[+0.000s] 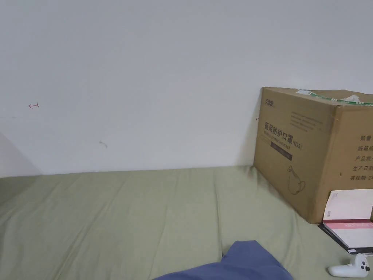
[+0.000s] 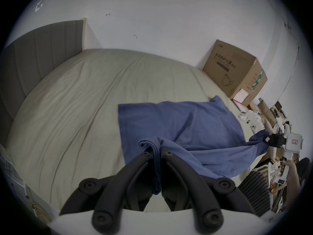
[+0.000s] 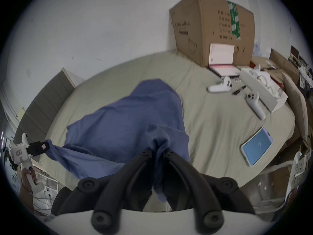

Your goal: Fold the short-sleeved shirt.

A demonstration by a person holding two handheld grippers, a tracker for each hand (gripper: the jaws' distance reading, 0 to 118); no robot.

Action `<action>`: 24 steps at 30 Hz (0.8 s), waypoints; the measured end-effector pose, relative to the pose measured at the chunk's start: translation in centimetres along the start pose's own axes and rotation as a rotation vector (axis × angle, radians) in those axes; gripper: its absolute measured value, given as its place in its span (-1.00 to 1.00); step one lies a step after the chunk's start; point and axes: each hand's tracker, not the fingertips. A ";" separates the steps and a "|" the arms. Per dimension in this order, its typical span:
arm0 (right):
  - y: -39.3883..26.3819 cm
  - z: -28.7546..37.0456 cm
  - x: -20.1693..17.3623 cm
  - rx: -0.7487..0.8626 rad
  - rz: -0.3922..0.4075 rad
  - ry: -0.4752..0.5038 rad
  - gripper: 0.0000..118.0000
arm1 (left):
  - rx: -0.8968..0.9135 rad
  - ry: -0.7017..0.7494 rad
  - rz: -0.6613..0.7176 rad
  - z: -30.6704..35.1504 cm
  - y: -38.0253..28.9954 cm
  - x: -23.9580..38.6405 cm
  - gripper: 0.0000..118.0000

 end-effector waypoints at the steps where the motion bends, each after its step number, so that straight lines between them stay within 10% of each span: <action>1: 0.1 -1.0 -0.1 -0.007 -0.009 -0.006 -0.59 | -0.008 0.005 0.004 -0.4 0.0 -0.2 -0.42; 7: 0.1 -2.8 -1.1 -0.025 -0.055 -0.004 0.60 | 0.045 -0.010 0.172 0.1 -0.2 -0.9 0.83; 18: 1.7 7.5 -7.0 0.478 0.113 0.083 0.59 | 0.466 0.008 0.063 9.3 3.4 2.7 0.80; 21: 1.5 10.2 -8.7 0.641 0.132 0.170 0.41 | 0.607 0.048 -0.021 12.2 3.3 4.7 0.49; 23: 1.5 11.3 -9.8 0.716 0.138 0.209 -0.76 | 0.636 0.028 -0.064 13.2 3.6 5.5 -0.55; 24: 1.7 11.5 -10.3 0.738 0.149 0.201 -1.00 | 0.634 0.006 -0.085 13.5 3.7 5.8 -1.00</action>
